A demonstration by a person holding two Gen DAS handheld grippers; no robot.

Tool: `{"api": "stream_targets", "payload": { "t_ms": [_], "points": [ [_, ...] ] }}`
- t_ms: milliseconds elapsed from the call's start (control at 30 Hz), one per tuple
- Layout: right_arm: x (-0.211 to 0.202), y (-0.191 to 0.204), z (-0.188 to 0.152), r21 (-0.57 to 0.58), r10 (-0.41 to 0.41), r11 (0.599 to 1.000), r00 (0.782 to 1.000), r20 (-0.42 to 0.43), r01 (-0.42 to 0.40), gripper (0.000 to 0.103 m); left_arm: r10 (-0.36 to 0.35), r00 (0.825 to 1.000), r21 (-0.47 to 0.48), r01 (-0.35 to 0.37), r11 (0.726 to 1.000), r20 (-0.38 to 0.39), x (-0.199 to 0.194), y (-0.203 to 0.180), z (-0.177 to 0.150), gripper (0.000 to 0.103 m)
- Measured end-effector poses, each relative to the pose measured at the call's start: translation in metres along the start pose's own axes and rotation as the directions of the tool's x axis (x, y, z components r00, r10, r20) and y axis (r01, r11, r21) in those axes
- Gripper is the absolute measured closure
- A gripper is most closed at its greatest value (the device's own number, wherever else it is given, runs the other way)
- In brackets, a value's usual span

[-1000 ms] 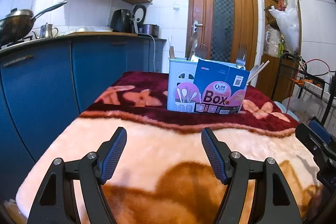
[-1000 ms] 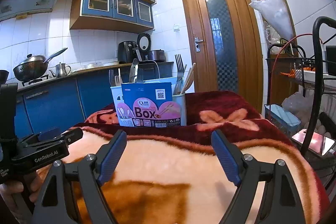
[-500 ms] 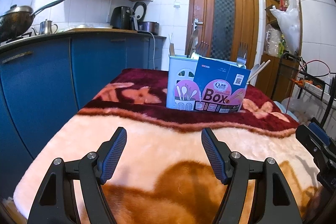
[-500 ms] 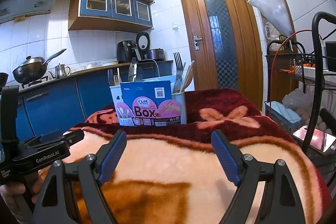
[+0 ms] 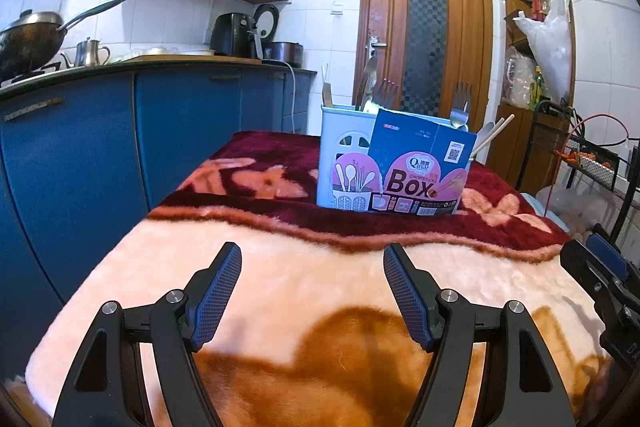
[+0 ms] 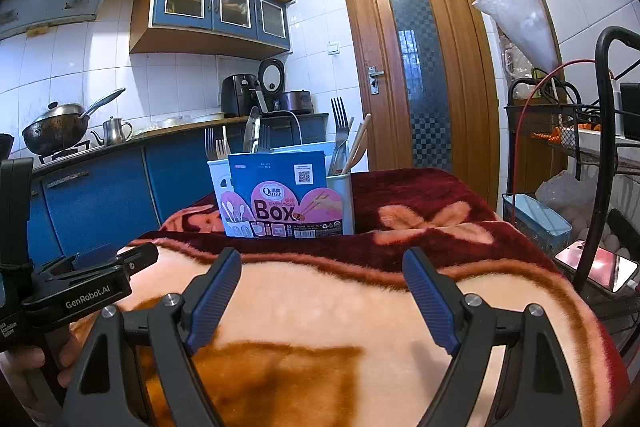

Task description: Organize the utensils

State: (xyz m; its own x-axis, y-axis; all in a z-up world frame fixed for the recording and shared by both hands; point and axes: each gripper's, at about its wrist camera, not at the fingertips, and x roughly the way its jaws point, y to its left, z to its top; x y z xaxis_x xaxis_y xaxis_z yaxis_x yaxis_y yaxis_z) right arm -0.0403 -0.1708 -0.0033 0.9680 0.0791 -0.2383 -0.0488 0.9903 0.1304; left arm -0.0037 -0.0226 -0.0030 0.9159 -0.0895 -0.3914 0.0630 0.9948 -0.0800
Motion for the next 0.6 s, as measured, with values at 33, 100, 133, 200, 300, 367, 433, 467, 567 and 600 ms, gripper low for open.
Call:
{"api": "stream_targets", "payload": {
  "t_ms": [33, 100, 133, 200, 300, 367, 433, 467, 567, 600],
  "points": [
    [0.0001, 0.0000, 0.0000, -0.001, 0.000, 1.000, 1.000, 0.000, 0.000, 0.018, -0.001, 1.000, 0.001, 0.001, 1.000, -0.001, 0.0001, 0.0001, 0.0000, 0.028],
    [0.0002, 0.0000, 0.0001, -0.002, 0.000, 1.000, 1.000, -0.002, 0.000, 0.018, -0.003, 1.000, 0.000, 0.003, 1.000, -0.003, 0.0004, 0.0001, 0.0003, 0.028],
    [0.0001, 0.0000, 0.0000, -0.003, 0.000, 1.000, 1.000, -0.001, 0.000, 0.018, -0.003, 1.000, -0.001, 0.003, 1.000, -0.002, 0.0003, 0.0002, 0.0003, 0.028],
    [0.0000, 0.0000, 0.0001, -0.002, -0.001, 1.000, 1.000, 0.000, 0.001, 0.018, -0.004, 1.000, 0.001, 0.004, 1.000, -0.002, 0.0005, 0.0001, 0.0003, 0.028],
    [0.0003, -0.0004, 0.0005, -0.002, 0.000, 1.000, 1.000, 0.000, 0.000, 0.018, -0.004, 1.000, 0.002, 0.004, 1.000, -0.003, 0.0006, 0.0000, 0.0002, 0.028],
    [0.0003, -0.0005, 0.0003, -0.001, 0.000, 1.000, 1.000, -0.001, 0.000, 0.018, -0.005, 1.000, 0.001, 0.005, 1.000, -0.005, 0.0009, 0.0006, 0.0005, 0.028],
    [0.0001, -0.0005, 0.0002, -0.002, 0.000, 1.000, 1.000, 0.000, 0.000, 0.018, -0.005, 1.000, 0.000, 0.005, 1.000, -0.004, 0.0010, 0.0005, 0.0004, 0.028],
    [0.0002, -0.0004, 0.0002, -0.003, 0.000, 1.000, 1.000, -0.001, 0.000, 0.018, -0.005, 1.000, 0.001, 0.005, 1.000, -0.004, 0.0012, 0.0004, 0.0005, 0.028],
    [0.0000, -0.0004, 0.0002, -0.003, 0.000, 1.000, 1.000, 0.000, 0.000, 0.018, -0.004, 1.000, 0.002, 0.004, 1.000, -0.004, 0.0009, 0.0006, 0.0003, 0.028],
    [0.0002, -0.0004, 0.0003, -0.003, 0.000, 1.000, 1.000, -0.001, 0.000, 0.018, -0.005, 1.000, 0.002, 0.005, 1.000, -0.004, 0.0010, 0.0007, 0.0004, 0.028]
  ]
}}
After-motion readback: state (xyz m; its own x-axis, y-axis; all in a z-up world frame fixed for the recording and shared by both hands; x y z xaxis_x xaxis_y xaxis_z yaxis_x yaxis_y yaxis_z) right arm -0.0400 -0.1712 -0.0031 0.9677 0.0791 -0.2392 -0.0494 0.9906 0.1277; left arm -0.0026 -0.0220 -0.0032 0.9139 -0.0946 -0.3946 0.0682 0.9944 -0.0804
